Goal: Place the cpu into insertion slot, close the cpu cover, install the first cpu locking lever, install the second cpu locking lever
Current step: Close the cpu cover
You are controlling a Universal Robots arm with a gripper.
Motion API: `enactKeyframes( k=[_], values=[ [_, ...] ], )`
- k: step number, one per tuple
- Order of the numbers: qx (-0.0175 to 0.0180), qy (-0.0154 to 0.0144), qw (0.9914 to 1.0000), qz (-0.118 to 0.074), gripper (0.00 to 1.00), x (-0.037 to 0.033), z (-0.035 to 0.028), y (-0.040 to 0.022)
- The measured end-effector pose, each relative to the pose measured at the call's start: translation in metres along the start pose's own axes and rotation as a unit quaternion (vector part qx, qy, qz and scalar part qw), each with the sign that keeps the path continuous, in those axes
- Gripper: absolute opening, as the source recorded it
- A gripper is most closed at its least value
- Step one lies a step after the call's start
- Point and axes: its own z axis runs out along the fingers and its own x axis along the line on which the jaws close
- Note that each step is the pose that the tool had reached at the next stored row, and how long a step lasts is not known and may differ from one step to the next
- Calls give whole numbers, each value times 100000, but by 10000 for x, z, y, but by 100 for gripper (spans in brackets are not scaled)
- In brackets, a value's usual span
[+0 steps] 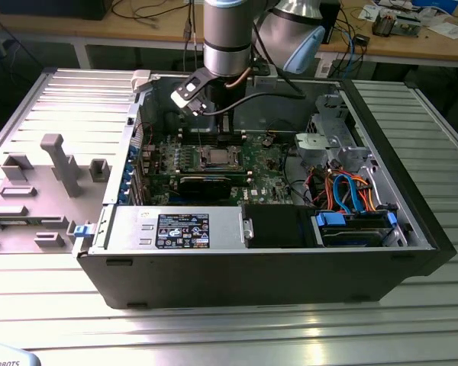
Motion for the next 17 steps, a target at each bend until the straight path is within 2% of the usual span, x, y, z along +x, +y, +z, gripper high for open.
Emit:
enactKeyframes(
  k=[1, 2, 10, 15, 17],
  values=[
    [35, -6, 100000, -6, 11, 0, 9, -32],
    [46, -9, 100000, -11, 11, 1, 10, -36],
    [48, -4, 100000, -8, 11, 1, 10, -38],
    [346, 19, 99999, -15, 11, 0, 13, -41],
    [389, 134, 99999, -289, 11, -2, 23, -50]
  ],
)
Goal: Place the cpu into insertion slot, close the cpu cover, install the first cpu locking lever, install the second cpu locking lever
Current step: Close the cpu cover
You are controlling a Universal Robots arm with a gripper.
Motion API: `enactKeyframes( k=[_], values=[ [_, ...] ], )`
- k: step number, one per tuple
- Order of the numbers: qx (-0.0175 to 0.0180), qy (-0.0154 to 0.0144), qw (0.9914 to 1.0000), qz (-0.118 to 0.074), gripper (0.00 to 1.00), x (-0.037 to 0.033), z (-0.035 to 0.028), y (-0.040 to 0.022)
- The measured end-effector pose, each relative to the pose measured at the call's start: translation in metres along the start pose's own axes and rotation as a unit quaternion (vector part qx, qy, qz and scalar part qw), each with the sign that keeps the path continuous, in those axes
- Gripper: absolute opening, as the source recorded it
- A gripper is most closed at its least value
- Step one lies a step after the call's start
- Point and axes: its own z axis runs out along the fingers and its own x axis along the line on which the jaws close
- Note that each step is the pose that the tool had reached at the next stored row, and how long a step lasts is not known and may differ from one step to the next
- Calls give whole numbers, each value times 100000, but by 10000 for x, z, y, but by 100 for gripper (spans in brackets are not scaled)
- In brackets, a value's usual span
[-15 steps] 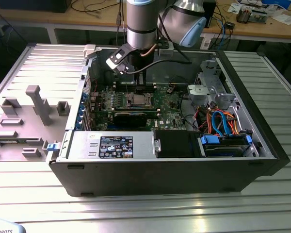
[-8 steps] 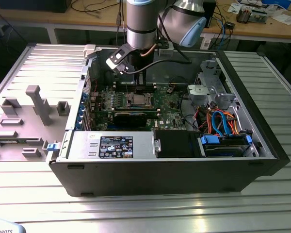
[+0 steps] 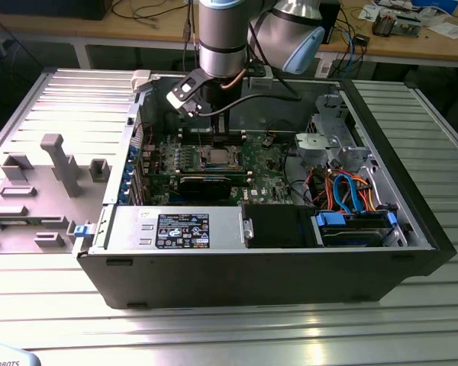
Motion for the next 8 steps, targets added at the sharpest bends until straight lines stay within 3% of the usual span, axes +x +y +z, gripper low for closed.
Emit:
enactKeyframes(
  k=[8],
  values=[
    [56, 36, 99999, -352, 11, 2, 23, -88]
  ],
)
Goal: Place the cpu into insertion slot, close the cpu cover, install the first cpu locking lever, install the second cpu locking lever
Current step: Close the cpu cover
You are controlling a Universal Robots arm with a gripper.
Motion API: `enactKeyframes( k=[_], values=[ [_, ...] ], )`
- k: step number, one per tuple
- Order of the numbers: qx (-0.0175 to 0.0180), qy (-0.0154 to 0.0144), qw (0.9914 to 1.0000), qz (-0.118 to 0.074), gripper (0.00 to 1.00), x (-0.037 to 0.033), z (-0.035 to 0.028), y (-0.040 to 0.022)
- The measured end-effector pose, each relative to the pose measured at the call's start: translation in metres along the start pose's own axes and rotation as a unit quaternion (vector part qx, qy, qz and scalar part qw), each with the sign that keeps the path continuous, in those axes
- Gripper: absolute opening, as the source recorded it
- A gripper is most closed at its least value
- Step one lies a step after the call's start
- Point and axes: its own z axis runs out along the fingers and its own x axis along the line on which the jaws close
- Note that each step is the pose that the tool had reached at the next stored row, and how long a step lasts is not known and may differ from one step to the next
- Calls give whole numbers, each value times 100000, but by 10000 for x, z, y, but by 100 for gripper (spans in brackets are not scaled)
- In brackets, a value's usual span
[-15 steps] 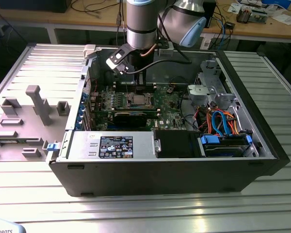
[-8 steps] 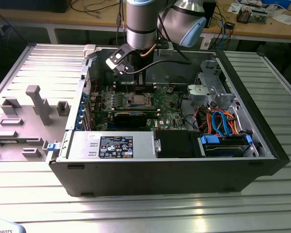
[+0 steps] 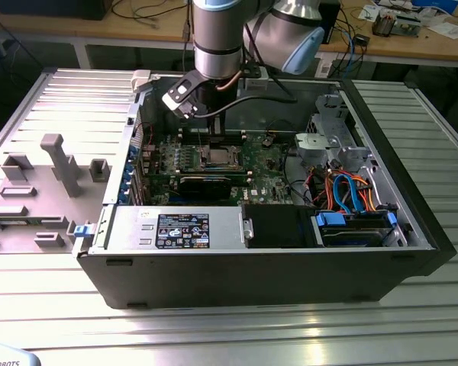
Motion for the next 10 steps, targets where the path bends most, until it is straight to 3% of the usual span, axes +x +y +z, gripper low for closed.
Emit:
enactKeyframes(
  k=[7, 10],
  values=[
    [8, -3, 100000, -231, 11, -1, 131, -91],
    [11, -3, 100000, -311, 11, -2, 177, -102]
  ],
)
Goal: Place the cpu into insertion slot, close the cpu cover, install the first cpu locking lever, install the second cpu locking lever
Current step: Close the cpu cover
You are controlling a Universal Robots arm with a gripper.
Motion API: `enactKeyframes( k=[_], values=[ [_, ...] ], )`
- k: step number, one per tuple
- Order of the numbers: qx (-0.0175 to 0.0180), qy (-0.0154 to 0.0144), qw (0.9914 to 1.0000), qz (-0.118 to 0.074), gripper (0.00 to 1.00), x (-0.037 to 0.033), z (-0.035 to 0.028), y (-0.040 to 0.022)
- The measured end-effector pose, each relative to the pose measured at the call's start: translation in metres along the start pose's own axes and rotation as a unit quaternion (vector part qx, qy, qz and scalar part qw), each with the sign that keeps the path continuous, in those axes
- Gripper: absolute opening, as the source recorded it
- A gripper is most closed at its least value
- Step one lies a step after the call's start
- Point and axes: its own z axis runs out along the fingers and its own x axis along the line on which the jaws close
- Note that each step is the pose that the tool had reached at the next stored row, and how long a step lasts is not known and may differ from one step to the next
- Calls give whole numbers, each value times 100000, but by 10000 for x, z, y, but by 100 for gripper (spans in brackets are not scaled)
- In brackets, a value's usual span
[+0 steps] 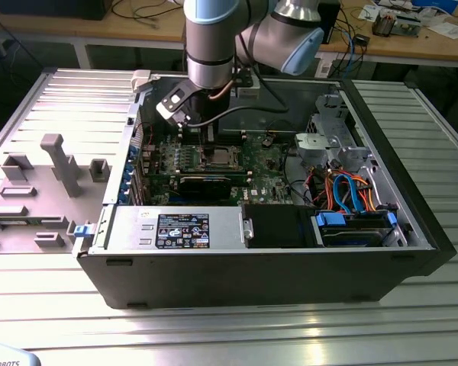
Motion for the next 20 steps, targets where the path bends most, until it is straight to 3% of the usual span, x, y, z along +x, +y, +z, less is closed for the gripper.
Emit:
enactKeyframes(
  k=[8, 11, 14, 20],
  values=[
    [42, 46, 100000, 6, 11, -2, 62, -4],
    [16, 77, 100000, -5, 11, 1, 4, -2],
    [25, 40, 100000, -11, 11, -1, 0, 3],
    [14, 52, 100000, -5, 11, -8, 13, 175]
  ],
)
